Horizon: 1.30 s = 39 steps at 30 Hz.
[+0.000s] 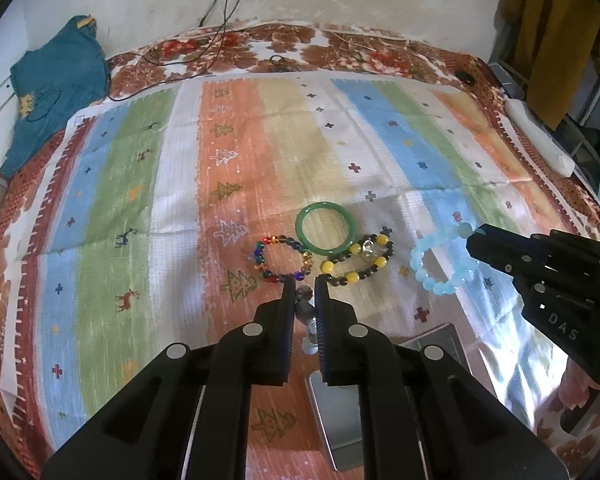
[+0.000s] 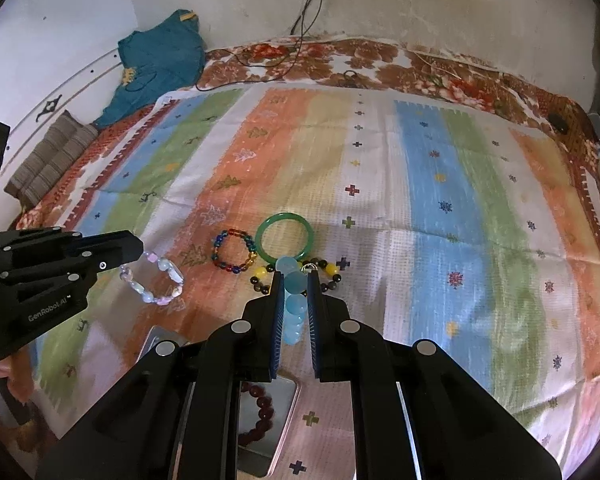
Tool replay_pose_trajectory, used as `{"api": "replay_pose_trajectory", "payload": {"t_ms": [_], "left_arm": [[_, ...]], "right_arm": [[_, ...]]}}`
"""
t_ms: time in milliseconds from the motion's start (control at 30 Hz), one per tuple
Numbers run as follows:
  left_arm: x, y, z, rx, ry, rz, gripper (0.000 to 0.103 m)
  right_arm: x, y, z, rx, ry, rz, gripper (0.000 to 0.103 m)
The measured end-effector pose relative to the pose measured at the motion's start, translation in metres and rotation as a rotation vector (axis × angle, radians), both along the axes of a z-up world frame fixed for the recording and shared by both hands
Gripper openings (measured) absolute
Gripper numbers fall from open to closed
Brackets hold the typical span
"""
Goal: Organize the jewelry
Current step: 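Lower the blue bracelet into the silver tin with the right tool while the left carries the pearl bracelet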
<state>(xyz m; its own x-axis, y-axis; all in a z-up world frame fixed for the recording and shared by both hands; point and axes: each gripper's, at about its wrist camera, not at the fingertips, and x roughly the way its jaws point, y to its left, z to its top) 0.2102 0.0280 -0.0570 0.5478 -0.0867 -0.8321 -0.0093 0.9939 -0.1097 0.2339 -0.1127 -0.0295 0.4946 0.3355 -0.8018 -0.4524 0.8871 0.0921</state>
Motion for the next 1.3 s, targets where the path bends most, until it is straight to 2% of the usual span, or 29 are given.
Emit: {"api": "replay_pose_trajectory", "payload": {"t_ms": [800, 1300], "left_arm": [[-0.04, -0.013, 0.025, -0.015, -0.051, -0.038, 0.009], [-0.065, -0.02, 0.027, -0.036, -0.052, -0.043, 0.009]], "right_arm": [[-0.043, -0.003, 0.022, 0.025, -0.058, 0.031, 0.012], [-0.068, -0.008, 0.016, 0.024, -0.03, 0.04, 0.012]]}}
